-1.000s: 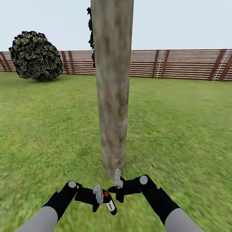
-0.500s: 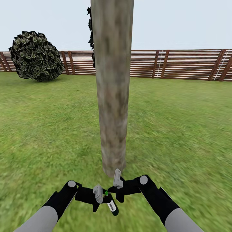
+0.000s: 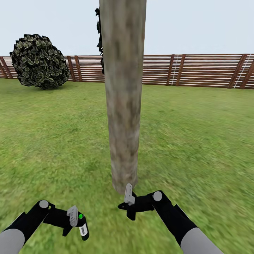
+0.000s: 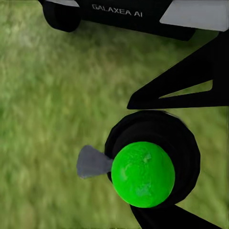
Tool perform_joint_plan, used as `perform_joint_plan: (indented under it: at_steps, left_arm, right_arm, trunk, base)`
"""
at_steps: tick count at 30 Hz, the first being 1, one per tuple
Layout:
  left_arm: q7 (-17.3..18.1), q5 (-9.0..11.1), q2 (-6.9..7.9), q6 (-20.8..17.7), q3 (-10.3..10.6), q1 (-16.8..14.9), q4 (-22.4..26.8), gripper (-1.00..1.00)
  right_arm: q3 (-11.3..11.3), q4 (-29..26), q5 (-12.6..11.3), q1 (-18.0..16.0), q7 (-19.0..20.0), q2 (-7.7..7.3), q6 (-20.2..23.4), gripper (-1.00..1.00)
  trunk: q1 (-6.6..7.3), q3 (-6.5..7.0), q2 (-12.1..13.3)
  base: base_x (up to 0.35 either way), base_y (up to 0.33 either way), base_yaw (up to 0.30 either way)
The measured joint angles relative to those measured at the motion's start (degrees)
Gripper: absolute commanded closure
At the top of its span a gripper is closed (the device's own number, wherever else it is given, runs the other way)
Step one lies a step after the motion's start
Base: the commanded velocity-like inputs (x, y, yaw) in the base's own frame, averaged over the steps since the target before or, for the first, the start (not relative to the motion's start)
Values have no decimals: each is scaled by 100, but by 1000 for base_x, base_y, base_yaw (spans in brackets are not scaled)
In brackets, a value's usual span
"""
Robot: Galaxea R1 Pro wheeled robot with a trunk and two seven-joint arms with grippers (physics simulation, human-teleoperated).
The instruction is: In the garden, pick up the pesticide atomizer on the floor and spray pesticide onto both trees until each tree trunk is fully covered.
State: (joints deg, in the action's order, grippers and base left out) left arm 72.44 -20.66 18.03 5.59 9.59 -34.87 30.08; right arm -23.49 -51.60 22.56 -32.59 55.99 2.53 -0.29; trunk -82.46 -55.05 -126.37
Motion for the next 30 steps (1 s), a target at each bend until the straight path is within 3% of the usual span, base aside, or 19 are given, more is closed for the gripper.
perform_joint_plan:
  at_steps: [2, 3, 16, 18, 22, 24, 26, 28, 30]
  left_arm:
    - [0, 0, 1, 3, -6, -5, 1, 100]
    - [0, 0, 2, 4, -5, -6, 1, 100]
    - [-18, 0, 10, 0, -28, 0, 1, 100]
    - [-46, 0, 12, -9, -39, 6, -3, 100]
    - [-210, 12, 12, -35, -52, 9, -6, 100]
    - [-675, 41, 1, -61, -80, 10, -5, 100]
    - [-887, 55, -12, -68, -98, 10, -6, 100]
    - [-1051, 106, -19, -79, -128, 10, -11, 100]
    - [-1200, 213, -21, -81, -229, 6, -15, 100]
  right_arm:
    - [2, 0, 0, 0, 0, 0, 0, 100]
    - [4, 0, 0, 0, 0, 0, -1, -100]
    - [25, 99, 6, 5, -58, -23, -23, -100]
    - [300, 243, -15, 19, -283, -55, -31, -100]
    - [1478, 672, -53, 82, -957, -79, -89, -100]
    - [2607, 931, -64, 274, -1166, -212, -401, -100]
    - [3383, 1015, -69, 454, -1199, -350, -710, -100]
    - [4617, 1096, -58, 743, -1215, -485, -1130, -100]
    - [5456, 1115, -53, 914, -1214, -562, -1420, -100]
  trunk:
    - [0, 0, 0]
    - [0, 0, 0]
    - [0, 0, 0]
    - [0, 0, 0]
    - [0, 0, 0]
    - [0, 0, 0]
    - [0, -1, 0]
    - [0, -1, 0]
    - [0, 0, 0]
  base:
    - [0, 0, 0]
    - [0, 0, 0]
    - [0, 0, 0]
    - [0, 0, 0]
    - [0, 0, 0]
    - [0, 0, 0]
    - [0, 0, 0]
    - [0, 0, 0]
    - [0, 0, 0]
